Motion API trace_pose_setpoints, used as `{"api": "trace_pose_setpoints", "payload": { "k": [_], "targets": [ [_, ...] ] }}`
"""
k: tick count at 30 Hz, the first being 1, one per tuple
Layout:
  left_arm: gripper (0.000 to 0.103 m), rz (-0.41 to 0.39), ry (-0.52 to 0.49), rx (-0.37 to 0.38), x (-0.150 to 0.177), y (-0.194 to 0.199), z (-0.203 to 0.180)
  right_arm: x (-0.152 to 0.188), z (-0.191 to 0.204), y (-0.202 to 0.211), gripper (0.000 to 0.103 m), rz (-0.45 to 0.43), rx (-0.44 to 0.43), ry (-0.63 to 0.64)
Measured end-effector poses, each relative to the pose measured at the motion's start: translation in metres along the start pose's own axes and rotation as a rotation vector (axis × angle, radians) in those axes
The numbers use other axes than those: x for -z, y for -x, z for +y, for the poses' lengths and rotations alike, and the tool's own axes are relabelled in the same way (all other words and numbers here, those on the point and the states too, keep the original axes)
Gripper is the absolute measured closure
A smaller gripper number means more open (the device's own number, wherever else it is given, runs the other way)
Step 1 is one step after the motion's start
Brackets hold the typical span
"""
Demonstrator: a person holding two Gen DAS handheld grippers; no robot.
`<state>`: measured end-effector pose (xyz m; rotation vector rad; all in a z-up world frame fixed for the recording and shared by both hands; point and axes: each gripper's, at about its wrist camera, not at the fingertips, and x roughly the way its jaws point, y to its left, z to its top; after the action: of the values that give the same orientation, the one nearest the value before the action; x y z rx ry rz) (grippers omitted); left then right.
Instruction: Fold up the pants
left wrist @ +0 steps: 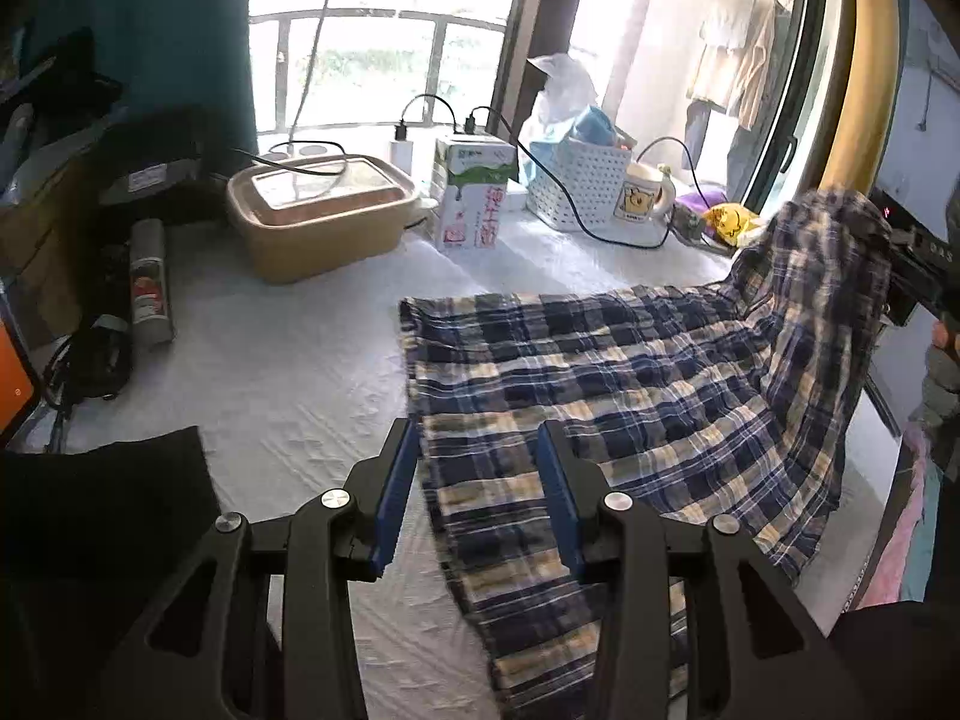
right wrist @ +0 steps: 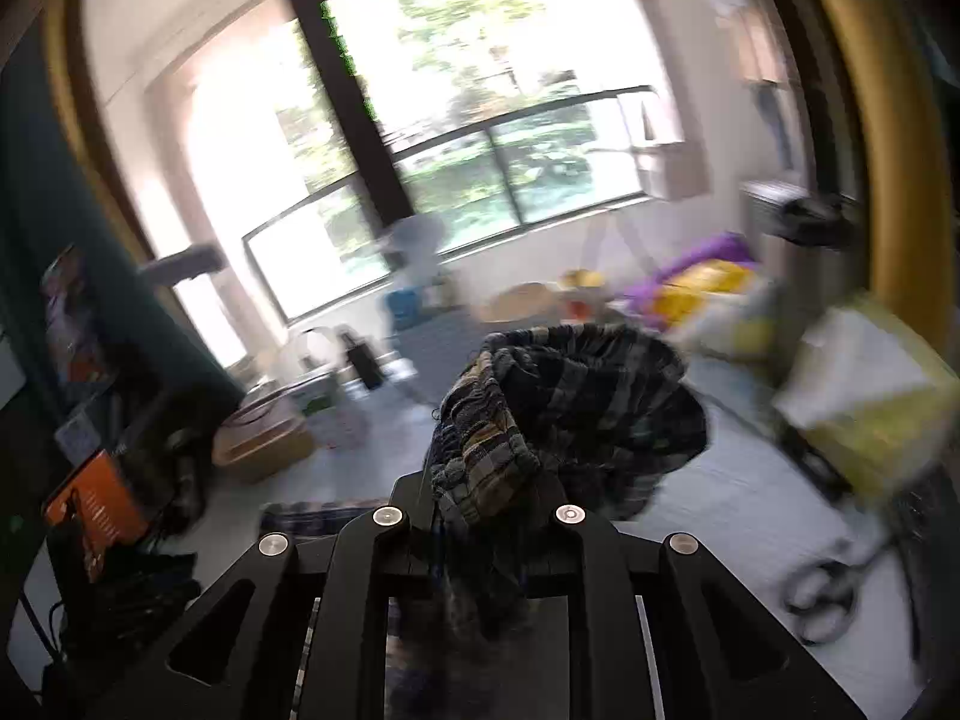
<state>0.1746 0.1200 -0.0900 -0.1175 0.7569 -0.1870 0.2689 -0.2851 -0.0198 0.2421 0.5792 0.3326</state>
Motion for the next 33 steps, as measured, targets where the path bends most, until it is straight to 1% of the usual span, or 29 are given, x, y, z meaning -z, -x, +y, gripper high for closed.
{"api": "trace_pose_setpoints", "payload": {
  "k": [4,9,13,15,18,19,23,24,25,26,27,28,31,33],
  "targets": [
    [0.062,-0.008,0.020,-0.006,0.003,0.005,0.018,-0.001,0.059,-0.032,0.086,0.047,-0.055,0.105],
    [0.062,-0.034,0.062,-0.030,0.009,0.017,0.048,0.014,0.117,-0.073,0.087,0.138,-0.123,0.196],
    [0.062,-0.053,0.095,-0.042,0.012,0.025,0.067,0.038,0.162,-0.111,0.088,0.233,-0.191,0.250],
    [0.062,-0.055,0.104,-0.045,0.013,0.028,0.074,0.051,0.179,-0.122,0.088,0.273,-0.219,0.277],
    [0.062,-0.054,0.103,-0.043,0.012,0.030,0.077,0.078,0.205,-0.140,0.088,0.355,-0.265,0.321],
    [0.062,-0.052,0.101,-0.042,0.012,0.029,0.078,0.089,0.217,-0.146,0.088,0.396,-0.280,0.357],
    [0.062,-0.046,0.094,-0.037,0.010,0.026,0.078,0.122,0.243,-0.155,0.087,0.484,-0.276,0.488],
    [0.062,-0.045,0.091,-0.035,0.010,0.026,0.077,0.127,0.247,-0.157,0.083,0.506,-0.274,0.509],
    [0.062,-0.044,0.086,-0.030,0.008,0.024,0.074,0.131,0.248,-0.157,0.072,0.523,-0.276,0.519],
    [0.062,-0.044,0.082,-0.025,0.006,0.023,0.071,0.132,0.246,-0.155,0.053,0.527,-0.287,0.514],
    [0.062,-0.043,0.078,-0.021,0.003,0.021,0.070,0.131,0.244,-0.151,0.047,0.522,-0.314,0.499],
    [0.062,-0.044,0.076,-0.017,0.001,0.021,0.068,0.128,0.242,-0.144,0.044,0.509,-0.339,0.490],
    [0.062,-0.047,0.071,0.003,-0.008,0.018,0.059,0.122,0.237,-0.129,0.040,0.478,-0.345,0.494],
    [0.062,-0.049,0.055,0.028,-0.015,0.016,0.049,0.113,0.227,-0.118,0.040,0.447,-0.344,0.467]
  ]
}}
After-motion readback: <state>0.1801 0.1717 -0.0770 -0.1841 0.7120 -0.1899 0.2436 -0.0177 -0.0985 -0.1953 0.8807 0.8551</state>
